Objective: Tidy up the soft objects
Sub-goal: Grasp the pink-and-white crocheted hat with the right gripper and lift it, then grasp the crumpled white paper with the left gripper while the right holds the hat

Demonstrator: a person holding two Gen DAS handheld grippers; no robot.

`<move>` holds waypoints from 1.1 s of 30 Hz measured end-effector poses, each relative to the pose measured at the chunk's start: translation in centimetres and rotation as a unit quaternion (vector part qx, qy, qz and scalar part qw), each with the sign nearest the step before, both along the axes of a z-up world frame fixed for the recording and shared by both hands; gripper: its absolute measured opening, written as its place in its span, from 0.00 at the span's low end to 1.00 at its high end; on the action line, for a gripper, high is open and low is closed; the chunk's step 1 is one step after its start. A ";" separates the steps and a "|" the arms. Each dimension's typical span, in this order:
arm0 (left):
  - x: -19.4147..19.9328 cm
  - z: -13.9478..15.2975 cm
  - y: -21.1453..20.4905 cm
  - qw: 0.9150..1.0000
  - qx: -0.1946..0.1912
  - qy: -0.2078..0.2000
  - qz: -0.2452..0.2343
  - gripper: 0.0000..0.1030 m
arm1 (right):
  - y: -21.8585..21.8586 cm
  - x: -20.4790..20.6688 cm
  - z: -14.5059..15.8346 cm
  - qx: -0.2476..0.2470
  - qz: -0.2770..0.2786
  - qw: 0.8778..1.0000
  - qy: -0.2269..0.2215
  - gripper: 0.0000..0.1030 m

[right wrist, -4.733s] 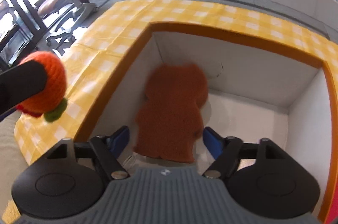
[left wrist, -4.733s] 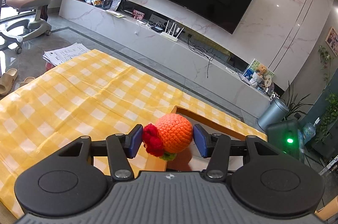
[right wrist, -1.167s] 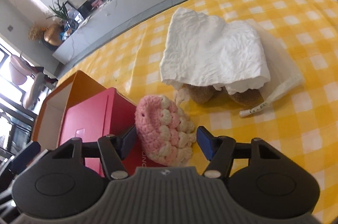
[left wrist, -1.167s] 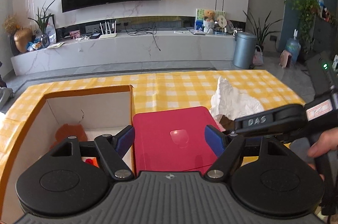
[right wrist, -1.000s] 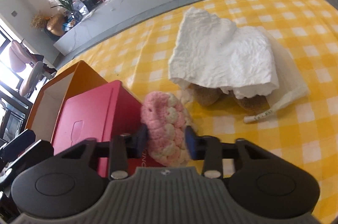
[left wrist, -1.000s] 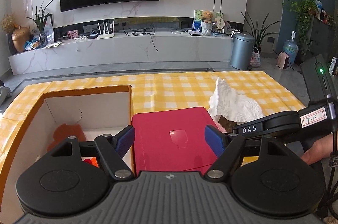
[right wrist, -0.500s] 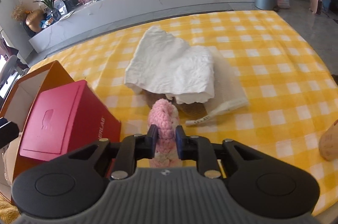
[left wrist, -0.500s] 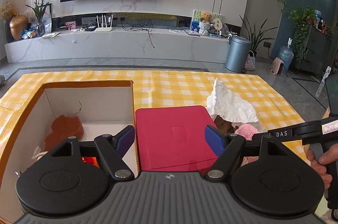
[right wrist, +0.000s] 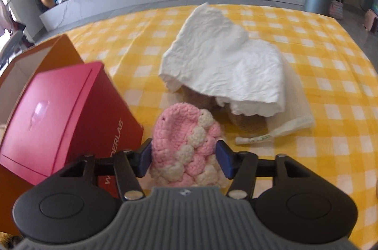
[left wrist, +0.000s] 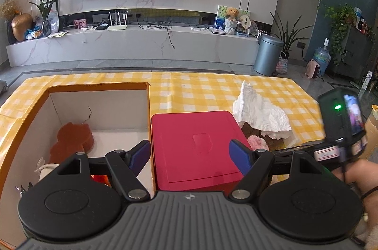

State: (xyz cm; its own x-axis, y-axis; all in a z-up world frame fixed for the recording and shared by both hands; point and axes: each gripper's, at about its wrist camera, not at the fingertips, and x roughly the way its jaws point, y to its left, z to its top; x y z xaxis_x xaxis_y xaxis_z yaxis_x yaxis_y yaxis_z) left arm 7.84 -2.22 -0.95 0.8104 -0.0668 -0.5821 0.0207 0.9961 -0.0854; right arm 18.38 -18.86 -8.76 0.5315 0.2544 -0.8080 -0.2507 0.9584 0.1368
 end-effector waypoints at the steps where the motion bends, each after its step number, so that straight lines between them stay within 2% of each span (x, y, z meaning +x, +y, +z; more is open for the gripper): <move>1: 0.0 0.0 0.0 1.000 0.000 0.001 -0.001 0.86 | 0.3 0.3 -0.5 -0.015 -0.003 1.000 -0.001 0.67; 4: 0.0 0.0 -0.2 1.000 0.001 0.001 -0.004 0.86 | 0.1 1.4 -2.1 -0.016 -0.018 0.999 0.022 0.73; 7: 0.0 0.0 -0.3 1.000 0.003 0.002 -0.007 0.86 | -0.1 1.7 -2.4 -0.009 -0.018 1.000 0.018 0.73; 14: -0.2 0.0 -0.7 1.000 0.015 0.006 -0.009 0.86 | 0.1 1.1 -2.3 -0.038 -0.012 0.999 0.013 0.52; 16: -0.2 0.2 -0.9 1.000 0.020 0.006 -0.008 0.86 | -0.2 1.1 -2.2 -0.033 -0.020 0.999 0.017 0.48; 19: 0.0 0.6 -1.3 1.000 0.025 0.006 -0.003 0.86 | -1.1 0.8 -1.2 -0.010 -0.032 0.999 0.017 0.45; 22: 0.3 1.1 -2.2 0.999 0.036 0.004 -0.009 0.86 | -2.3 0.2 0.7 -0.004 -0.047 0.999 -0.011 0.45; 24: 0.6 1.3 -3.0 0.999 0.046 0.002 -0.012 0.86 | -3.7 -0.4 2.1 0.018 -0.064 0.997 -0.029 0.44; 28: 1.3 1.4 -4.8 0.998 0.060 0.001 -0.021 0.86 | -7.0 -1.9 4.4 0.047 -0.108 0.991 -0.061 0.44; 33: 3.0 1.3 -7.6 0.995 0.080 0.010 -0.053 0.86 | -11.0 -2.8 5.4 0.074 -0.165 0.981 -0.073 0.44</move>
State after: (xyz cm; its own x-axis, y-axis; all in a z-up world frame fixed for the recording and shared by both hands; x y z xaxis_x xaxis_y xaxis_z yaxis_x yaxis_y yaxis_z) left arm 10.80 -9.83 0.36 0.7915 -0.0563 -0.6086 0.1264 0.9893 0.0728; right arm 15.63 -29.87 -3.40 0.7127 0.1575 -0.6836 0.0430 0.9628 0.2667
